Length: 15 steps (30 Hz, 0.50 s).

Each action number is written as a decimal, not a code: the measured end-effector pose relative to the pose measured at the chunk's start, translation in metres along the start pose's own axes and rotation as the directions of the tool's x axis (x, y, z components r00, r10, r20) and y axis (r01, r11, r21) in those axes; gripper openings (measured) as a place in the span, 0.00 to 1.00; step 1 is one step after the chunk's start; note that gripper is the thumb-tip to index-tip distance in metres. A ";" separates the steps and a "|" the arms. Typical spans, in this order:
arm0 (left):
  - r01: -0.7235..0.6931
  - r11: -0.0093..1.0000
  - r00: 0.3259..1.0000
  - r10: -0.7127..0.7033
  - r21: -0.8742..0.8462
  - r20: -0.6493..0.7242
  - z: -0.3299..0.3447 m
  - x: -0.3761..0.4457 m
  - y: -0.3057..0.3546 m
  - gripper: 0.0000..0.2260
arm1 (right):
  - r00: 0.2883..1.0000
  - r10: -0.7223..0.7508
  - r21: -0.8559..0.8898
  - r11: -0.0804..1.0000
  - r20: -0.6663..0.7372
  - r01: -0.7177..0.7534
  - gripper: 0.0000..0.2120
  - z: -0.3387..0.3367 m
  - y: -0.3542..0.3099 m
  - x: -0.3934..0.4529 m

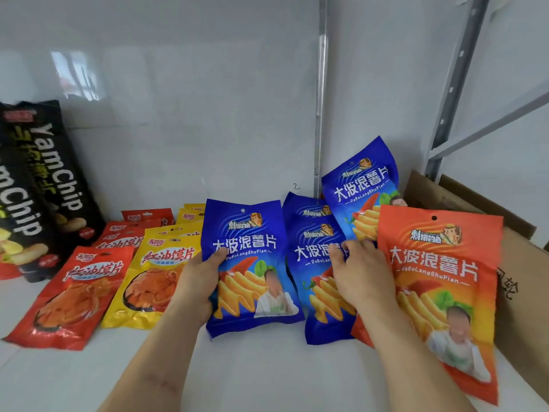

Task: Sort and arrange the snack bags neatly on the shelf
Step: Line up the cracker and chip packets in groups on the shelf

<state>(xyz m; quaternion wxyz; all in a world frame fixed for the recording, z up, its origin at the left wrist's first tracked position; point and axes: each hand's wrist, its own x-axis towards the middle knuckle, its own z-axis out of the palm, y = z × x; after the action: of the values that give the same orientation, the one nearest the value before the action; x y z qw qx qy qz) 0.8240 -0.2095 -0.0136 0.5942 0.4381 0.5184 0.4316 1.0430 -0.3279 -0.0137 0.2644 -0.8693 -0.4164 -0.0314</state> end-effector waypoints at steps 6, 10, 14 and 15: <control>-0.054 0.998 0.997 0.053 -0.028 -0.051 -0.005 0.003 0.013 0.08 | 0.993 -0.002 -0.135 0.991 0.117 0.018 0.26 0.005 -0.010 -0.004; -0.055 0.998 0.995 0.053 -0.018 -0.079 -0.015 0.012 0.024 0.09 | 0.976 -0.089 -0.043 0.994 0.197 0.099 0.25 0.010 -0.019 -0.001; -0.043 0.999 0.996 0.041 -0.022 -0.078 -0.022 0.021 0.030 0.11 | 0.988 -0.049 -0.093 0.994 0.146 0.063 0.31 0.015 -0.021 0.000; -0.026 0.999 0.997 0.023 -0.043 -0.070 -0.022 0.022 0.030 0.11 | 0.991 -0.031 -0.124 0.991 0.132 0.047 0.34 0.015 -0.022 -0.001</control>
<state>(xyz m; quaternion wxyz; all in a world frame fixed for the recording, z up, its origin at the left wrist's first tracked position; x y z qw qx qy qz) 0.8023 -0.1795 0.0084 0.5800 0.4158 0.5239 0.4651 1.0239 -0.3096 -0.0174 0.1804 -0.8762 -0.4468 -0.0061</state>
